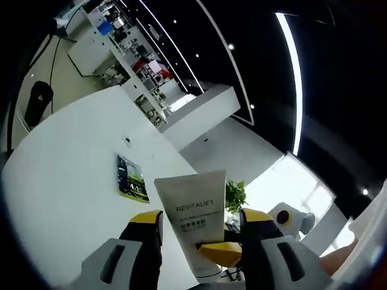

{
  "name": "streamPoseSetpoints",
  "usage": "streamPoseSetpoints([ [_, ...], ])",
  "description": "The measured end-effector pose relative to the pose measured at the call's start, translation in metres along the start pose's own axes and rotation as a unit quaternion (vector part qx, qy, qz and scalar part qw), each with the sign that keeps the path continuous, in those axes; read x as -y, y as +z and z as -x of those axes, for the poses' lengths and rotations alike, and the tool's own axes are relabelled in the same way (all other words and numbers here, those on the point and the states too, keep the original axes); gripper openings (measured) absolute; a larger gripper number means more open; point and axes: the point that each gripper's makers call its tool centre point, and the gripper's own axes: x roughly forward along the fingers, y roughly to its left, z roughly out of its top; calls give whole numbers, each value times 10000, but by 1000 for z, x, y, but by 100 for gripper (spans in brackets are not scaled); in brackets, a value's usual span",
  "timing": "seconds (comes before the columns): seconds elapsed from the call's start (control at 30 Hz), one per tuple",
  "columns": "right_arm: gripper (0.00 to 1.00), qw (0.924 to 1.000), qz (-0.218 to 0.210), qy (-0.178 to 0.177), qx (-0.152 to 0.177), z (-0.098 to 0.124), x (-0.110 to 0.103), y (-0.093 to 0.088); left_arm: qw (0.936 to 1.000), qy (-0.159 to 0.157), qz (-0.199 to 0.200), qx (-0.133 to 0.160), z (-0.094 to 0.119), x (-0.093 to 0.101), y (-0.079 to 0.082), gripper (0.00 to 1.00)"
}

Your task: Arrange the skincare products in the storage area until every visible bottle or jar stands upright without overlapping.

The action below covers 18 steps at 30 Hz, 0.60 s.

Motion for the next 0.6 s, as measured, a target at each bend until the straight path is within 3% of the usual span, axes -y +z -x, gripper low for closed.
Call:
streamPoseSetpoints([
  [0.13,13,9992,-298,242,118,-3,-7,6,10000,-62,7,30,1,2,1,53],
  [0.2,13,9965,-674,444,226,-3,-10,10,9999,-109,81,77,2,2,3,52],
  [0.33,13,9809,-1607,1035,360,2,-18,13,9989,-347,289,117,4,7,7,45],
  [0.43,13,9615,-2287,1477,376,3,-26,12,9968,-743,288,-27,5,23,2,33],
  [0.6,14,9223,-3253,2005,578,10,-37,17,9948,-1014,91,-71,9,32,0,26],
])
